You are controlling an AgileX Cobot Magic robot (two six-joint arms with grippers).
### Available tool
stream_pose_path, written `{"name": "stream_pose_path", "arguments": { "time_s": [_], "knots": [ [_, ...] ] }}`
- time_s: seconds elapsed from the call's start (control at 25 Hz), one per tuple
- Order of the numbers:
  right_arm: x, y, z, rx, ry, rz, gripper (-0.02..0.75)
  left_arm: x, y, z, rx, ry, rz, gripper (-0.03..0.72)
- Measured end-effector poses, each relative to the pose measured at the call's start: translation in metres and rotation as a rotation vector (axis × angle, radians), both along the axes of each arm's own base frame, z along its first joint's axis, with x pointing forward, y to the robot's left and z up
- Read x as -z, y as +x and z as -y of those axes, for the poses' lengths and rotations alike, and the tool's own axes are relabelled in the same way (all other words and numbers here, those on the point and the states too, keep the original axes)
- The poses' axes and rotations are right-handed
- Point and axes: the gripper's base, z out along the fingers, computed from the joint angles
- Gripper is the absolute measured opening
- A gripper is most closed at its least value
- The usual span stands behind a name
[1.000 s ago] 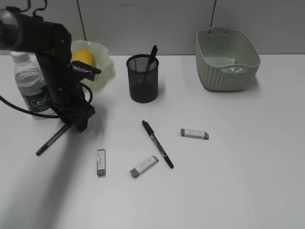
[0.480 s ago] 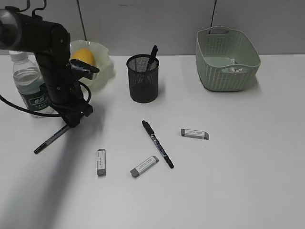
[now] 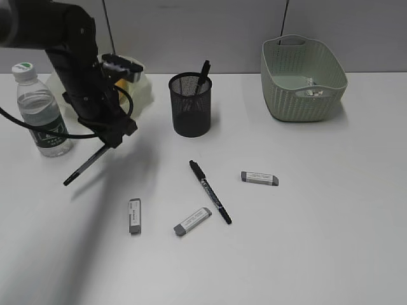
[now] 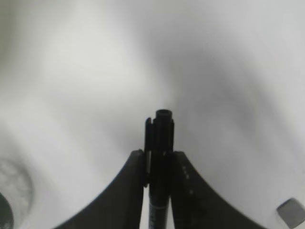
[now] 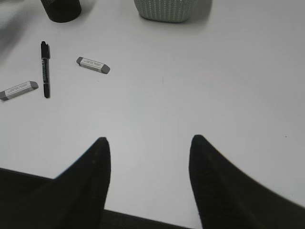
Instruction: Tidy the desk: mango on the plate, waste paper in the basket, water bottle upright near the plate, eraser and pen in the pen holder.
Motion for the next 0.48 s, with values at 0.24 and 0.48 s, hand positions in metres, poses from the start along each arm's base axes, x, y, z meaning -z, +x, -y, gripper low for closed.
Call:
{"name": "stream_pose_path", "arguments": {
  "time_s": [0.24, 0.48],
  "knots": [
    [0.000, 0.000, 0.000, 0.000, 0.000, 0.001, 0.428, -0.060, 0.011, 0.012, -0.037, -0.174, 0.215, 0.127],
    [0.000, 0.000, 0.000, 0.000, 0.001, 0.002, 0.428, -0.112, 0.033, 0.031, -0.132, -0.462, 0.461, 0.127]
  ]
}}
